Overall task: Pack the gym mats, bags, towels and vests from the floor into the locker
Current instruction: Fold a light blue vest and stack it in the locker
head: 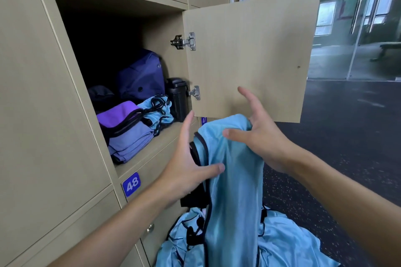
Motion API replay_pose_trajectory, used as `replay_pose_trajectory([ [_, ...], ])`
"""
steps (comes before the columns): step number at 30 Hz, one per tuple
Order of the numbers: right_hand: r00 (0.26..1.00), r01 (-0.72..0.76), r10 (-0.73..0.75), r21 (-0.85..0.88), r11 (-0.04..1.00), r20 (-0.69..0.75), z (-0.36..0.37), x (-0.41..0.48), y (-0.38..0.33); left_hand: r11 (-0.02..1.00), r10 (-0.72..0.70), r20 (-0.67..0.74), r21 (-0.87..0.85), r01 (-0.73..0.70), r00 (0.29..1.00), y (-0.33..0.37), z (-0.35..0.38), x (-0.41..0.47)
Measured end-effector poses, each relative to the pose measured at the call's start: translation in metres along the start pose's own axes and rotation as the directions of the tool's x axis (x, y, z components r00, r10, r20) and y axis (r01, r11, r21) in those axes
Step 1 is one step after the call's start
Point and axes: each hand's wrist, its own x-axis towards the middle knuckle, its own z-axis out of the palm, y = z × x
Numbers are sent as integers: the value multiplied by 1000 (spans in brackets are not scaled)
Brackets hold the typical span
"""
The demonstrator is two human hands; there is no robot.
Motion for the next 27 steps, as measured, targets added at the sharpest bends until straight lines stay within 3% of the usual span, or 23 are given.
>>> replay_pose_trajectory([
  [4,991,-77,85,77,994,-100,-7,1,0,987,63,-73,-144,-73,995,10,2,6],
  [9,967,-242,227,155,958,112,-6,-5,1,973,74,-193,-202,-113,978,26,-6,20],
  [13,968,-223,196,183,957,155,6,-8,7,984,29,-198,-165,-62,980,22,-8,21],
  [16,988,-152,145,136,979,58,12,-7,9,994,11,-213,-106,-34,977,15,-10,18],
  [19,993,-107,111,102,989,-29,16,-4,9,999,-40,-125,-26,37,991,9,-9,7],
  [24,985,-59,77,114,992,-158,8,-2,-1,998,-32,22,-52,34,999,0,2,-7],
  [27,962,-123,153,145,982,-227,0,1,0,993,-37,38,-108,41,999,11,8,-6],
])
